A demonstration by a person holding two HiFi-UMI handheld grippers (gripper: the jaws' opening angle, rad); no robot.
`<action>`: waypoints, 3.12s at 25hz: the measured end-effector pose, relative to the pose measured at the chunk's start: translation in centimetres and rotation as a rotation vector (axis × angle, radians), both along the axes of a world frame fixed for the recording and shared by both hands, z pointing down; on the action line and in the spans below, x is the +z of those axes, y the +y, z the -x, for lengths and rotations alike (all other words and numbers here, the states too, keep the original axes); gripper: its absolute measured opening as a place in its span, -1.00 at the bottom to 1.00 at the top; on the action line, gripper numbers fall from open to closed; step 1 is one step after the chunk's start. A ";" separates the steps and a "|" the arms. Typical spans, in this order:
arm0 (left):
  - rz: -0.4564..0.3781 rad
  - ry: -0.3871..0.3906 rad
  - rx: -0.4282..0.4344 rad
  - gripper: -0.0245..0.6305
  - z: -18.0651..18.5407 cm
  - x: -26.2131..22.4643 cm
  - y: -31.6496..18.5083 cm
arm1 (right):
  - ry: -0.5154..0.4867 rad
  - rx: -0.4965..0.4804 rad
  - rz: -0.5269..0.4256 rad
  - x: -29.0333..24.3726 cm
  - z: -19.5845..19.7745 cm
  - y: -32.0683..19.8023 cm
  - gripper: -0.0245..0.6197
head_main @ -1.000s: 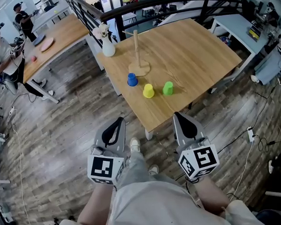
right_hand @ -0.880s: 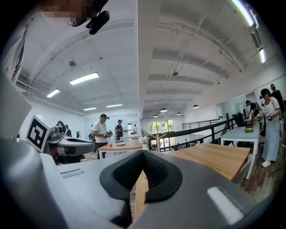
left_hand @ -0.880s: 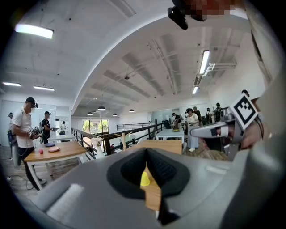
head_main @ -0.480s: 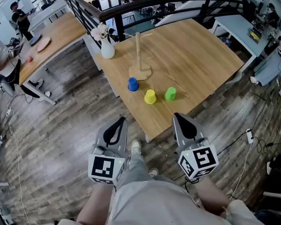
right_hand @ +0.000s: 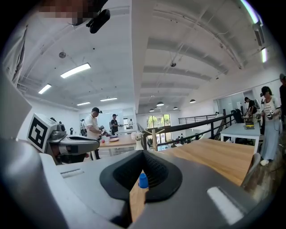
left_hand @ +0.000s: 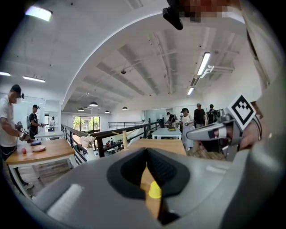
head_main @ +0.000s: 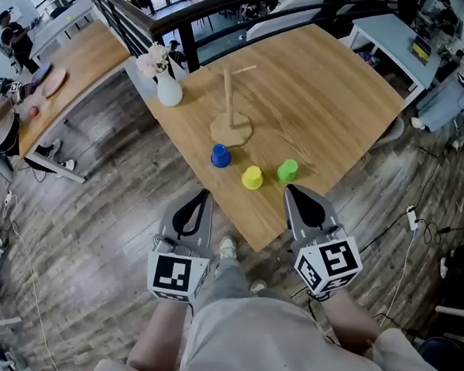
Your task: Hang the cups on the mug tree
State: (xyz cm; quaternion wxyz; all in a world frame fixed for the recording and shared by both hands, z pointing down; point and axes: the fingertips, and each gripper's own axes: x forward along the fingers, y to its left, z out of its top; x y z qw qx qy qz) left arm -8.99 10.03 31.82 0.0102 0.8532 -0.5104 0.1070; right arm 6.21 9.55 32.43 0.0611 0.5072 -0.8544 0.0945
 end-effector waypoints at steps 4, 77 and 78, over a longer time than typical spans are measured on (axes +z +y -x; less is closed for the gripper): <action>0.016 0.010 0.029 -0.92 1.1 0.2 -3.7 | 0.009 0.034 0.009 -0.1 1.2 -3.3 -0.93; 0.202 -0.156 0.146 -0.26 0.7 23.9 -21.7 | 0.066 0.000 0.167 17.7 3.0 -20.3 -0.93; 0.207 -0.158 0.147 -0.26 0.7 24.5 -21.8 | 0.067 -0.002 0.171 18.3 3.0 -20.4 -0.93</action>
